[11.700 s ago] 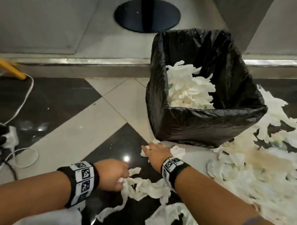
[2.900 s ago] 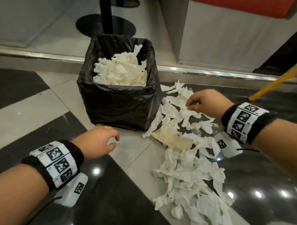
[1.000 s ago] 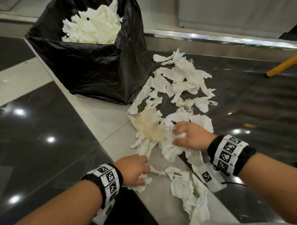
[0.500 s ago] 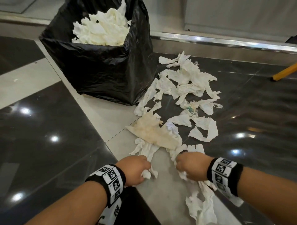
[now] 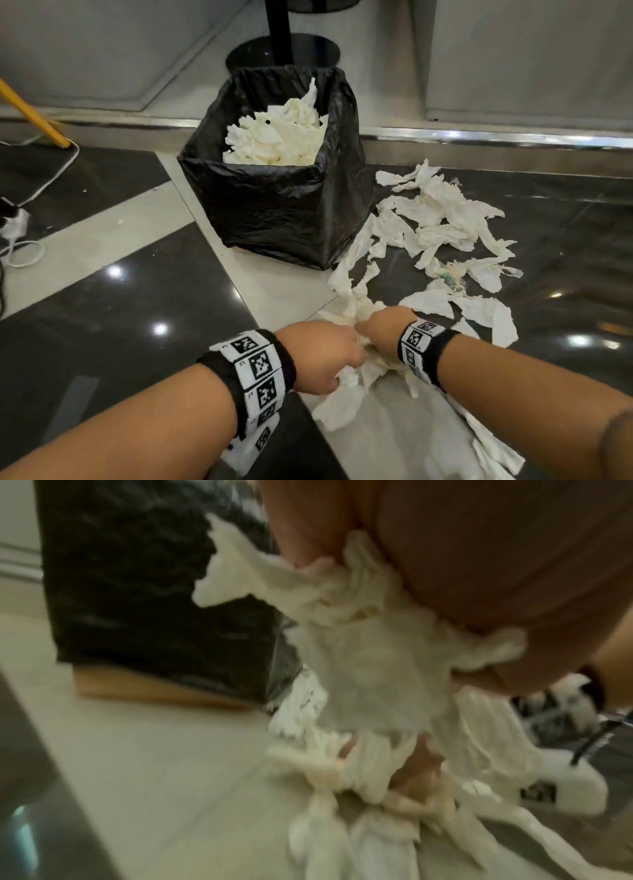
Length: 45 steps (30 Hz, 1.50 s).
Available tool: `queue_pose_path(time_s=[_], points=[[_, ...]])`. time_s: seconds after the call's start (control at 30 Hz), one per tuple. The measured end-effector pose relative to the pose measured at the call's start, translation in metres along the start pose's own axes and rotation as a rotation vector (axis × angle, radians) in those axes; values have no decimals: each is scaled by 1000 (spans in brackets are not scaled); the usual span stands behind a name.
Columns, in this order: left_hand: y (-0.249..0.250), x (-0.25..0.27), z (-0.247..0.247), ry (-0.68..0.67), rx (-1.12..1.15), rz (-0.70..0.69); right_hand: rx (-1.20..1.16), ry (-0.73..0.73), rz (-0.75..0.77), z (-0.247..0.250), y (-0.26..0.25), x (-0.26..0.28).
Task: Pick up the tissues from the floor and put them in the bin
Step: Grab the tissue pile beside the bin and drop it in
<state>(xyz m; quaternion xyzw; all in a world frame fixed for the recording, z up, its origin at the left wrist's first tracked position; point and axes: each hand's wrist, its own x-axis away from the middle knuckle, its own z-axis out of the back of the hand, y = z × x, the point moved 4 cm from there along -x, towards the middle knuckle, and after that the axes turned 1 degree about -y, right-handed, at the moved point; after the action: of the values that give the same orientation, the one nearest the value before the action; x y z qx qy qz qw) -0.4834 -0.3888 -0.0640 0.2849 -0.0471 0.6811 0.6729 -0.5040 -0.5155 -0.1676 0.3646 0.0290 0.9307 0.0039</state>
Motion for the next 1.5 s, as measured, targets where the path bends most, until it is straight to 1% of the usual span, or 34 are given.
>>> queue_pose_path(time_s=[0.07,0.1,0.2,0.27,0.37,0.43,0.47,0.53,0.63,0.67,0.73,0.8,0.83,0.87,0.93,0.97,1.0,1.03,1.07,1.1,1.13,1.17,1.2,1.23,1.27,1.3,1.33,1.37,1.4,1.43,1.5], points=[[-11,18,32,35,-32,1,-69,90,-20,8,4,-6],[-19,28,48,65,-37,26,-162,136,-42,18,9,-6],[-47,60,95,190,-34,96,-537,258,-67,51,32,3],[-66,82,122,308,-1,155,-827,349,-63,78,46,25],[-89,108,154,488,83,256,-1139,572,-27,120,59,62],[-102,119,171,590,153,359,-1353,762,30,157,68,87],[-108,121,179,642,192,408,-1419,837,70,177,71,96],[-118,122,200,787,258,476,-1435,949,132,219,76,109],[-127,121,238,1025,277,514,-1380,1128,147,283,79,129],[-129,122,251,1096,277,520,-1405,1187,187,303,78,135],[-137,123,273,1207,325,527,-1522,1254,312,341,73,143],[-149,120,289,1228,423,515,-1611,1332,368,372,71,142],[-155,117,293,1200,471,522,-1600,1376,338,385,71,137],[-161,113,294,1153,507,542,-1548,1406,275,394,69,129],[-175,102,287,1028,533,596,-1392,1430,101,405,64,104],[-183,96,281,945,521,628,-1306,1418,23,405,61,88],[-192,92,272,842,495,669,-1207,1356,-32,403,58,70],[-202,89,262,719,456,721,-1083,1223,-69,399,55,49],[-210,88,252,603,405,774,-946,1043,-95,391,52,29],[-215,88,243,534,354,813,-827,863,-110,380,51,14],[-216,91,237,532,311,832,-750,738,-113,368,53,6],[-213,95,234,586,266,823,-725,702,-106,359,57,8],[-205,97,232,668,206,781,-729,720,-101,349,63,17],[-191,99,230,750,131,710,-759,760,-97,339,70,30],[-175,97,222,804,63,609,-804,797,-95,323,77,44],[-157,92,210,811,7,481,-839,802,-94,301,82,56],[-140,83,191,755,-40,348,-837,772,-91,274,85,69],[-124,73,167,663,-71,228,-782,699,-87,241,85,79],[-110,61,137,543,-88,138,-695,598,-85,203,84,87],[-99,48,104,412,-99,88,-594,470,-93,160,82,96],[-77,22,38,161,-134,46,-427,221,-118,71,72,116]])
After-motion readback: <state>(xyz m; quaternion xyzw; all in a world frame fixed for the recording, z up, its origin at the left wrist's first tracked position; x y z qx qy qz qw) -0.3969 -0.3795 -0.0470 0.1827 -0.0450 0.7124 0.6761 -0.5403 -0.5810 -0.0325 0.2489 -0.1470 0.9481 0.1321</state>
